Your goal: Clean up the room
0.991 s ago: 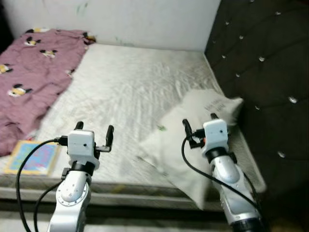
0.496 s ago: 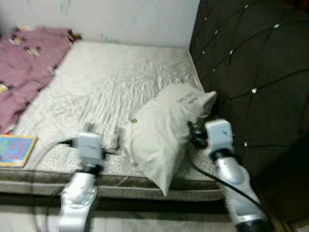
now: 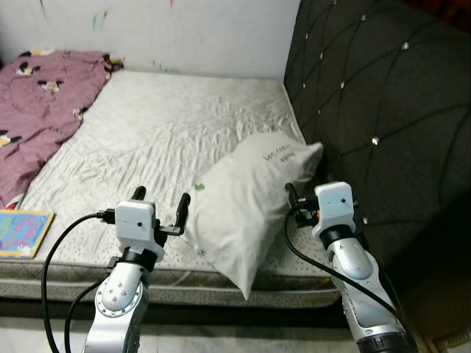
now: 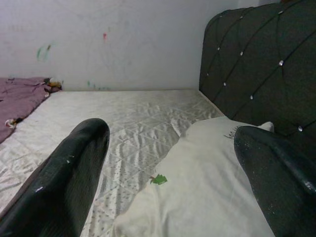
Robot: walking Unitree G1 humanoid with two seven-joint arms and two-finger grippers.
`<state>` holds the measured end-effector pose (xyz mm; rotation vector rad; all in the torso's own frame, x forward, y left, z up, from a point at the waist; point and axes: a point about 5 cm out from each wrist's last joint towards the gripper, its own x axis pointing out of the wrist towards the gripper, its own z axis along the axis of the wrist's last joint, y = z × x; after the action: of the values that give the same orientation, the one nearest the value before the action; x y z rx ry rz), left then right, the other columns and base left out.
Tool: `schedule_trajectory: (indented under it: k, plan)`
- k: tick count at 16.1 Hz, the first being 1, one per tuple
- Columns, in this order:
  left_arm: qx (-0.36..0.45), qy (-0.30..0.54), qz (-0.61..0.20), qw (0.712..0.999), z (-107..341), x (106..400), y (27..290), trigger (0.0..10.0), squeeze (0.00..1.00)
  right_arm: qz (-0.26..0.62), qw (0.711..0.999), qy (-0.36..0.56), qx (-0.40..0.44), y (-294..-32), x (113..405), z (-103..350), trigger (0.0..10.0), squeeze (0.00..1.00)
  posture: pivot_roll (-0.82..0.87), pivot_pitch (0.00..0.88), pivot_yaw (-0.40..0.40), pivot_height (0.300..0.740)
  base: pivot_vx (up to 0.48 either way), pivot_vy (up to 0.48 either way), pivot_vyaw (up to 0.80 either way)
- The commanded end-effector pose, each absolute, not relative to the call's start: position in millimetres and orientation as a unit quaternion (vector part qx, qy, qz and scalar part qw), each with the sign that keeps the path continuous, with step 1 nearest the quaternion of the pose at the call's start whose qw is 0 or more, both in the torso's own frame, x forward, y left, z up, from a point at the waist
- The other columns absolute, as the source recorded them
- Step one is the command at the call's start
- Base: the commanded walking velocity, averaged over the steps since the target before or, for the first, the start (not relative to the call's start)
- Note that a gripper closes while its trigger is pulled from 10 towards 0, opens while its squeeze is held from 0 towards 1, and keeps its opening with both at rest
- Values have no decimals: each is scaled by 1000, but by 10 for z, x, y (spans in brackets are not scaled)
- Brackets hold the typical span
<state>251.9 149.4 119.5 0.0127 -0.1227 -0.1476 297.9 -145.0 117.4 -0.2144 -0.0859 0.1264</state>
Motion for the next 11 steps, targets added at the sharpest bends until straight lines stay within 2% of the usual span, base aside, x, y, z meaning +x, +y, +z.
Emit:
schedule_trajectory:
  k: [1,4,8,11]
  plan:
    - [5,-72,-81,994,1239,2516,1476,10000,0,65,991,-51,-108,-1441,3008,1223,10000,0,-32,58,-49,740,480,0,0]
    - [5,-72,-83,994,1241,2524,1475,10000,0,64,991,-51,-110,-1440,3014,1223,10000,0,-31,56,-48,740,480,0,0]
    - [5,-71,-85,994,1237,2530,1476,10000,0,64,990,-51,-111,-1440,3017,1217,10000,0,-29,52,-48,740,329,0,0]
    - [6,-60,-65,996,1211,2543,1476,10000,0,64,990,-51,-113,-1447,3020,1210,10000,0,-27,51,-48,740,0,0,0]
